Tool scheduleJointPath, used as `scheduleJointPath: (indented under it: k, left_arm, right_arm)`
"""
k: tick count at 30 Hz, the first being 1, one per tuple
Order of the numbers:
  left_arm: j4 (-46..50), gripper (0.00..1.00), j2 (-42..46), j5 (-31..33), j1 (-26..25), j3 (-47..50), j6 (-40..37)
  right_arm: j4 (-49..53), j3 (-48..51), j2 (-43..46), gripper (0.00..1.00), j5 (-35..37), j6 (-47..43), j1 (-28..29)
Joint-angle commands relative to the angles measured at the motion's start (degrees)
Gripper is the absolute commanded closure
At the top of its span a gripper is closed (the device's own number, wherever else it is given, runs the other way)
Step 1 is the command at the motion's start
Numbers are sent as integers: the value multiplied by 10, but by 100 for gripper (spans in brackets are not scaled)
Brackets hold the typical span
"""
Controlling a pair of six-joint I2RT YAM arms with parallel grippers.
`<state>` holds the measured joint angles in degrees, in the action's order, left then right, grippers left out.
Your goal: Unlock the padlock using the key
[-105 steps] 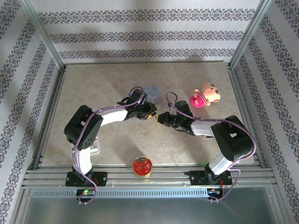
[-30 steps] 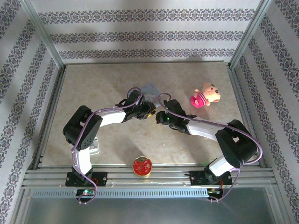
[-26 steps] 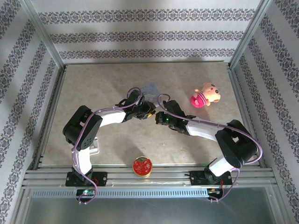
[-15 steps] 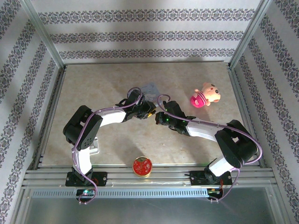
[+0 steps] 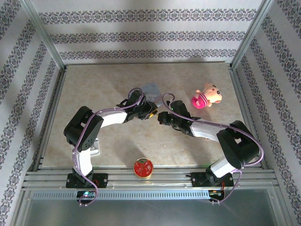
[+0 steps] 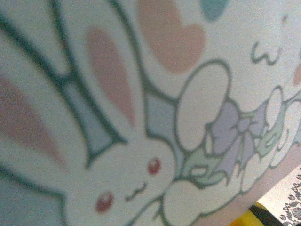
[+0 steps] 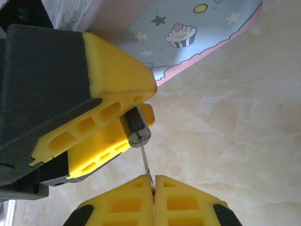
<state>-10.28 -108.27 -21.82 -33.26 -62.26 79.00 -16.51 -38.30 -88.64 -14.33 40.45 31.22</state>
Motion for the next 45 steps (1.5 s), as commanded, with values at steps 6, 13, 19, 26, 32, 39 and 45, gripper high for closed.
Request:
scheduleJointPath:
  k: [6, 13, 19, 26, 32, 39, 45]
  left_arm:
    - [-1, 100, -19, -90, -16, 18, 73]
    - [6, 100, -14, -86, -13, 22, 69]
    - [10, 100, -8, -77, -9, 25, 66]
    - [22, 100, -10, -74, -9, 16, 61]
    - [25, 100, -11, -76, -9, 16, 58]
    - [19, 100, -11, -81, -9, 20, 57]
    - [8, 100, -11, -86, -9, 22, 53]
  right_arm:
    - [-62, 40, 29, 100, 4, 23, -16]
    - [-36, 50, 54, 100, 6, 26, -19]
    - [2, 60, 76, 100, 7, 25, -23]
    - [12, 66, 81, 100, -12, 23, -21]
    - [11, 47, 66, 100, -21, 9, -10]
    - [-2, 28, 43, 100, -25, 10, -8]
    - [-19, 32, 40, 100, -34, -1, -9]
